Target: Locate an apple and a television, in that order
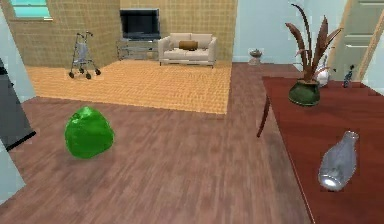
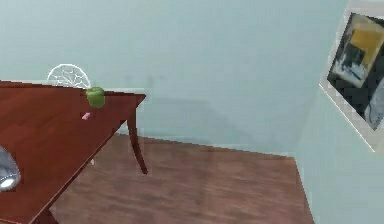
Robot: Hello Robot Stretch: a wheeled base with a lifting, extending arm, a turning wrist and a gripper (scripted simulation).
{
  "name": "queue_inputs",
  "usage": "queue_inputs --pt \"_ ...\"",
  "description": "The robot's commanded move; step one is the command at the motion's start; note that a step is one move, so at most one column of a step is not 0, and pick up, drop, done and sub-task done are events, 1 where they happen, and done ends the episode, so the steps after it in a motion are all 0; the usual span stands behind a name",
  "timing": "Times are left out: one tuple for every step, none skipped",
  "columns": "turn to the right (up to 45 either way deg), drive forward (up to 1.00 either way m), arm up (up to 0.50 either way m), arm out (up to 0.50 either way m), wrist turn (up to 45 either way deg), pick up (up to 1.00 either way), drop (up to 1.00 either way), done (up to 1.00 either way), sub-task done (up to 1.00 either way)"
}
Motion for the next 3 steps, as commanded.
queue_inputs --pt "0.0 0.25 0.00 0.00 0.0 0.00 0.00 0.00 0.00" --pt "-45.0 0.00 0.00 0.00 0.0 0.00 0.00 0.00 0.00" --pt "0.0 0.30 0.00 0.00 0.0 0.00 0.00 0.00 0.00"
